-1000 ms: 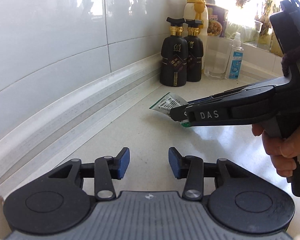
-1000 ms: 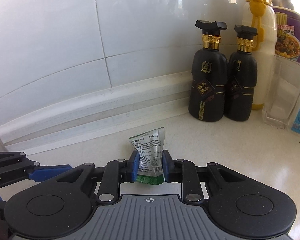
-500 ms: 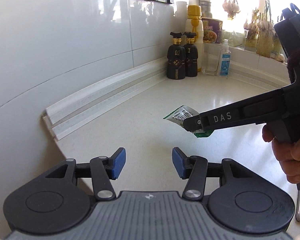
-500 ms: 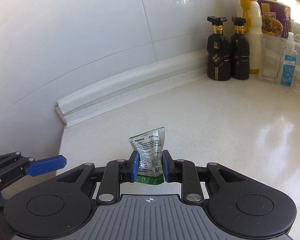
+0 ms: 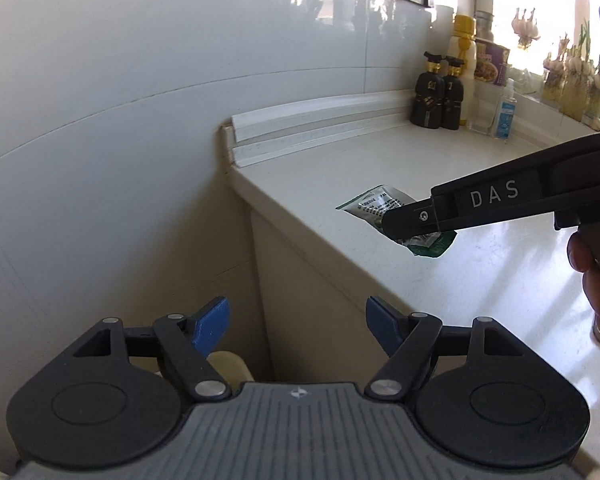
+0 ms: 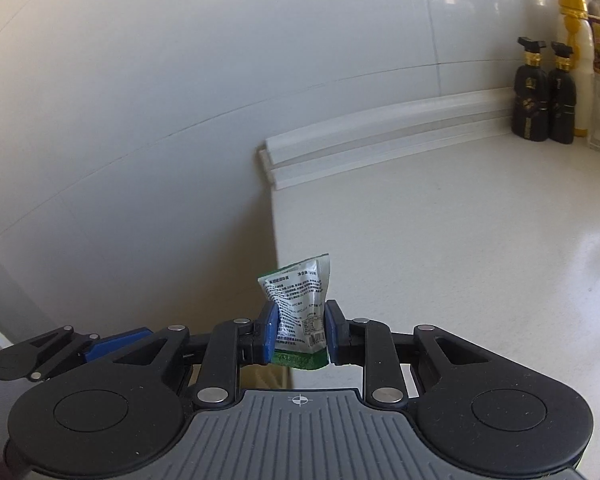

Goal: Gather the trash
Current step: 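Carry the sachet over the wastebasket and open the right gripper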

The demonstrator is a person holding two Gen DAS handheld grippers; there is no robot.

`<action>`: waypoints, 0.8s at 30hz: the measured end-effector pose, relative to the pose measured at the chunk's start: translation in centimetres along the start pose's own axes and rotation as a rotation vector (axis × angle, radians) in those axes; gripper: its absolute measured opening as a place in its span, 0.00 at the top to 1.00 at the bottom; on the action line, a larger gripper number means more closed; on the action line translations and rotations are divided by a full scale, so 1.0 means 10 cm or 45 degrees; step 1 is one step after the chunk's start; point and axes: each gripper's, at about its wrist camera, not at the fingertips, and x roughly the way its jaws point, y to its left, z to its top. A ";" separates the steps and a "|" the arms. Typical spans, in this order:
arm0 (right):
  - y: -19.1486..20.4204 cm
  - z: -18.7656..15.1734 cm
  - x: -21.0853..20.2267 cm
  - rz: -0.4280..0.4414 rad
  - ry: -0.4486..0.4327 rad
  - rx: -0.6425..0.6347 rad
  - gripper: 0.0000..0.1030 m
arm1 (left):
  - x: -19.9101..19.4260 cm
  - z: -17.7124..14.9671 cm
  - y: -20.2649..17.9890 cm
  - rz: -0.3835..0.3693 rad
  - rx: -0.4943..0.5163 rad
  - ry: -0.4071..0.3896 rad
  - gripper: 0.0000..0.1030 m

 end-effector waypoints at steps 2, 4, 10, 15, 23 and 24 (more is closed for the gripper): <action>0.19 -0.07 0.06 0.018 0.021 -0.033 0.76 | -0.04 -0.11 0.07 0.028 -0.024 0.008 0.27; 0.37 -0.15 0.14 0.039 0.050 -0.063 0.76 | -0.06 -0.23 0.16 0.053 -0.068 0.024 0.23; 0.84 -0.43 0.56 0.048 0.168 -0.144 0.76 | 0.08 -0.74 0.52 0.140 -0.238 0.141 0.18; 1.04 -0.71 1.14 0.038 0.306 -0.162 0.76 | 0.29 -1.08 0.79 0.174 -0.402 0.267 0.18; 1.03 -1.02 1.90 0.006 0.450 -0.095 0.75 | 0.58 -1.31 0.98 0.214 -0.490 0.364 0.17; 1.03 -1.03 1.96 0.009 0.444 -0.092 0.75 | 0.61 -1.33 0.99 0.215 -0.498 0.372 0.17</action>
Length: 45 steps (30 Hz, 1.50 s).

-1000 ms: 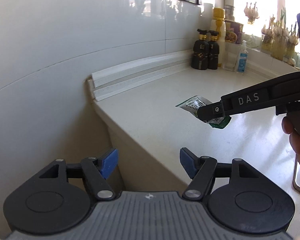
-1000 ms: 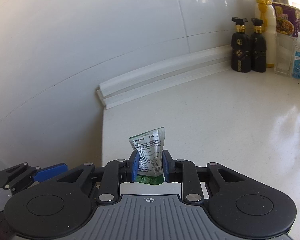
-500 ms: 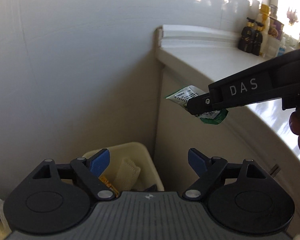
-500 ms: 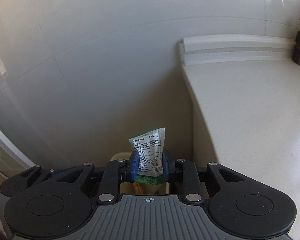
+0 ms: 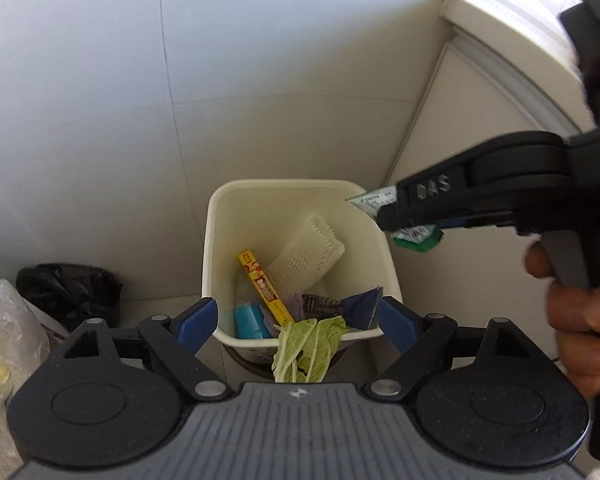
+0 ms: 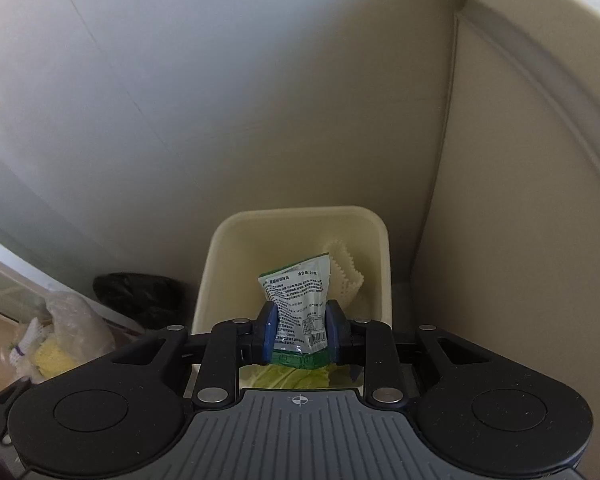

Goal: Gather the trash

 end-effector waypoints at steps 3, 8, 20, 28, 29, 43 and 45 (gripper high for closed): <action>-0.01 0.03 0.11 0.035 -0.034 0.005 0.65 | 0.05 -0.06 0.08 0.001 -0.020 0.023 0.14; -0.06 -0.03 0.02 0.038 -0.089 -0.014 0.31 | 0.09 -0.10 0.14 0.021 -0.020 0.034 0.07; 0.00 -0.23 -0.48 -0.003 -0.175 -0.012 0.17 | -0.16 -0.21 0.13 0.096 -0.002 0.014 0.01; 0.06 -0.56 -0.86 -0.025 -0.229 -0.021 0.17 | -0.44 -0.36 0.12 0.133 0.012 0.009 0.01; 0.07 -0.60 -0.91 -0.026 -0.236 -0.018 0.17 | -0.48 -0.38 0.12 0.129 0.011 0.003 0.01; 0.32 -1.25 -2.57 -0.276 -0.624 -0.075 0.03 | -1.53 -0.46 -0.13 0.062 -0.003 -0.162 0.00; 0.34 -1.37 -2.78 -0.310 -0.659 -0.068 0.02 | -1.69 -0.50 -0.18 0.023 0.011 -0.165 0.00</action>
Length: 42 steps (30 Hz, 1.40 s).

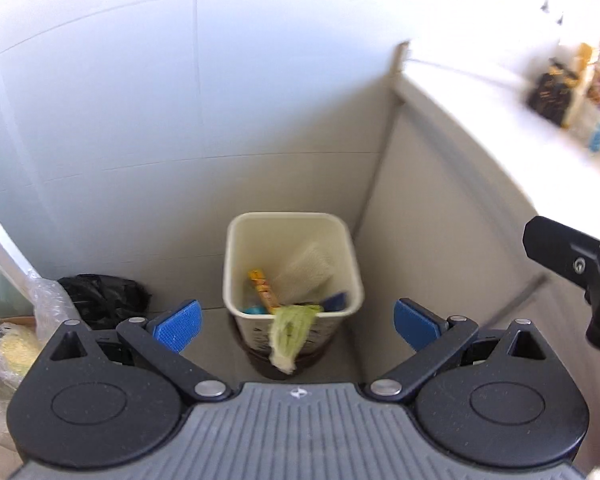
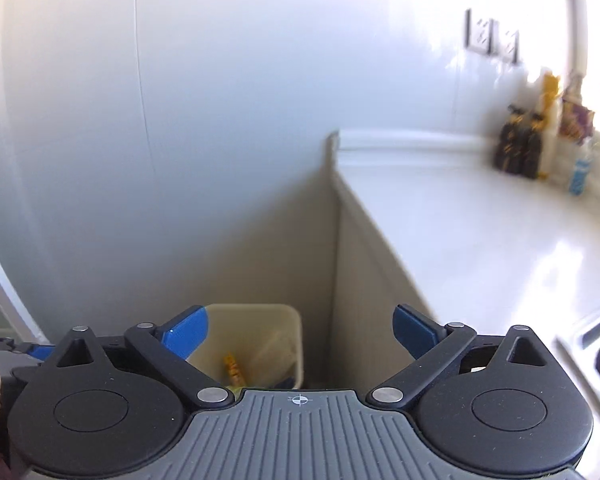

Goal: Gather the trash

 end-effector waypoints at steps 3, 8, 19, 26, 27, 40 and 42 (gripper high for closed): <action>-0.05 -0.04 -0.30 -0.043 -0.021 0.025 0.02 | -0.22 -0.07 -0.13 0.008 0.067 -0.031 0.00; -0.12 -0.09 -0.57 -0.114 -0.030 0.036 0.01 | -0.37 -0.18 -0.26 0.040 0.105 -0.063 0.00; -0.28 -0.17 -0.71 -0.161 -0.007 0.087 0.01 | -0.56 -0.28 -0.38 0.026 0.149 -0.081 0.00; -0.32 -0.18 -0.72 -0.165 -0.009 0.111 0.01 | -0.60 -0.31 -0.40 0.027 0.153 -0.086 0.00; -0.32 -0.18 -0.71 -0.163 -0.008 0.112 0.01 | -0.60 -0.31 -0.40 0.026 0.154 -0.085 0.00; -0.34 -0.17 -0.62 -0.157 0.009 0.118 0.01 | -0.56 -0.30 -0.46 0.028 0.169 -0.073 0.00; -0.35 -0.18 -0.61 -0.155 0.012 0.118 0.01 | -0.56 -0.30 -0.48 0.031 0.175 -0.071 0.00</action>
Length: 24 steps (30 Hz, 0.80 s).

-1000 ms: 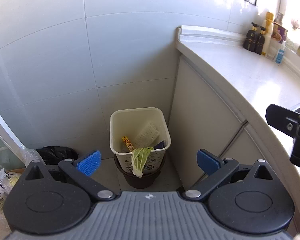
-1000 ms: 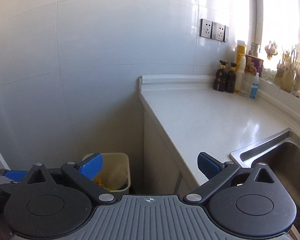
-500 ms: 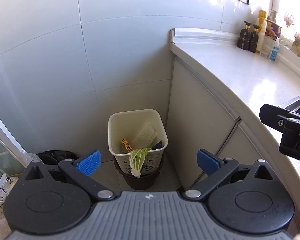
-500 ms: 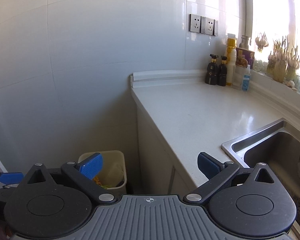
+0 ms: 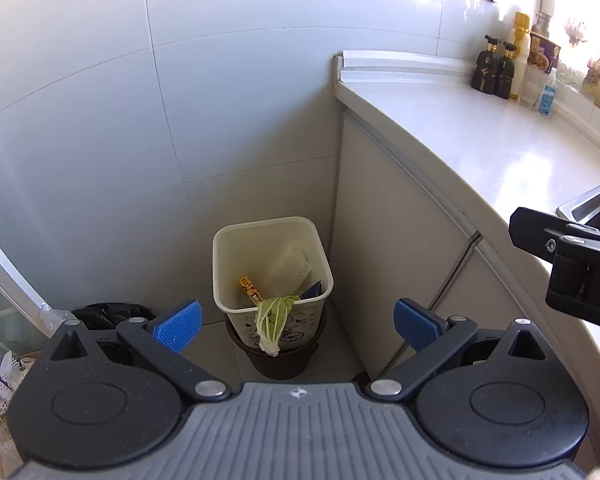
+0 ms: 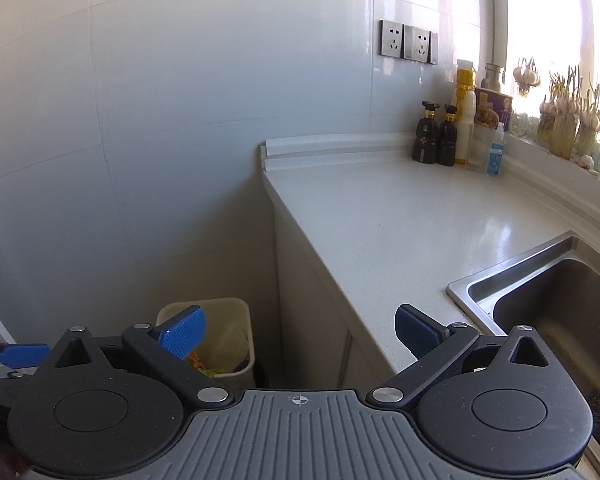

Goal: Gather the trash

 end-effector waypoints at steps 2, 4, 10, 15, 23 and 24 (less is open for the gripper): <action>0.00 -0.01 0.01 -0.002 0.003 0.003 0.01 | 0.01 0.00 -0.02 0.002 0.002 0.002 0.00; -0.01 -0.01 0.01 -0.002 0.004 0.006 0.01 | 0.01 0.00 -0.02 0.001 0.005 0.004 0.00; -0.01 0.00 0.01 -0.003 0.006 0.010 0.01 | 0.02 0.02 -0.02 -0.002 0.007 0.005 0.00; -0.01 0.00 0.02 0.005 0.010 0.006 0.01 | 0.03 0.02 -0.02 -0.002 0.009 0.006 0.00; -0.03 0.01 0.07 0.019 0.021 0.006 0.01 | 0.05 0.04 -0.03 -0.001 0.016 0.011 0.00; -0.04 0.01 0.08 0.023 0.023 0.005 0.01 | 0.07 0.05 -0.04 -0.004 0.021 0.012 0.00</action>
